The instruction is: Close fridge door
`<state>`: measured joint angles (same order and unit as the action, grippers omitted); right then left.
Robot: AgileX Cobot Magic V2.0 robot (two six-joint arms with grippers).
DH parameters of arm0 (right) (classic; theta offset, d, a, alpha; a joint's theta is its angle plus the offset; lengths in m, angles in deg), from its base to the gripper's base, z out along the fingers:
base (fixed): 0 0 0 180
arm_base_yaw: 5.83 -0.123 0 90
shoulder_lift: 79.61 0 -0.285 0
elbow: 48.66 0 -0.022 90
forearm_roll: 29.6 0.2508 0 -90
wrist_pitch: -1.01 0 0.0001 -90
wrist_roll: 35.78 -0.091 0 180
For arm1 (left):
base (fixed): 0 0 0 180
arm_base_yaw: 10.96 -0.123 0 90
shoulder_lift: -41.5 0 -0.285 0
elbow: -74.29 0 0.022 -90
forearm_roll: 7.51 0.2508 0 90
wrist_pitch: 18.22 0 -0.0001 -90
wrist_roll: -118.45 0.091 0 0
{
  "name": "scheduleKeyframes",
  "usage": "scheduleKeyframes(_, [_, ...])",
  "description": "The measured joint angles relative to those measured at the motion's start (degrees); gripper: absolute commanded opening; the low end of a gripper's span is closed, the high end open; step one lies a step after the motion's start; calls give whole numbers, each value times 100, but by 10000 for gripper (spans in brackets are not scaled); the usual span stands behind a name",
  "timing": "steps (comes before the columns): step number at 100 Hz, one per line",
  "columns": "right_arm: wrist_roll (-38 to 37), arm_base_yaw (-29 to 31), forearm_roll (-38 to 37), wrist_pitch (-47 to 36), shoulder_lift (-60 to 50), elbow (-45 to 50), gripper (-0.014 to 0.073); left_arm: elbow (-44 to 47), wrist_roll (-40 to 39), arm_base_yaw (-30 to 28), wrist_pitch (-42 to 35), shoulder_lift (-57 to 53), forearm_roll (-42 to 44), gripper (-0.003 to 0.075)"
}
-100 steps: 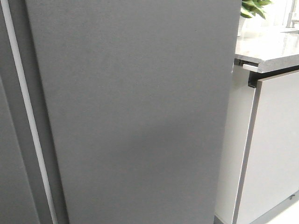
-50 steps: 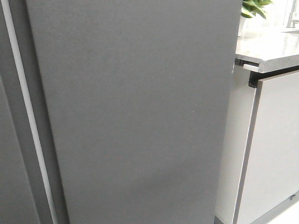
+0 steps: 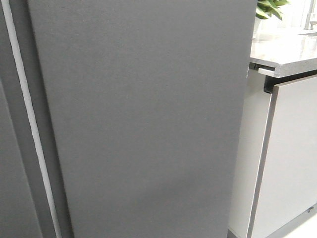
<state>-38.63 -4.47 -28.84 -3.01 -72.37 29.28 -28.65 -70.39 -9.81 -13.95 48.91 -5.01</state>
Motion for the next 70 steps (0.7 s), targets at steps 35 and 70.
scheduleKeyframes(35, [-386,0,-398,-3,0,0,-71,0,0,0,0,0,0,-20])
scheduleKeyframes(70, [-399,0,-401,-3,0,0,-71,0,0,0,0,0,0,-20])
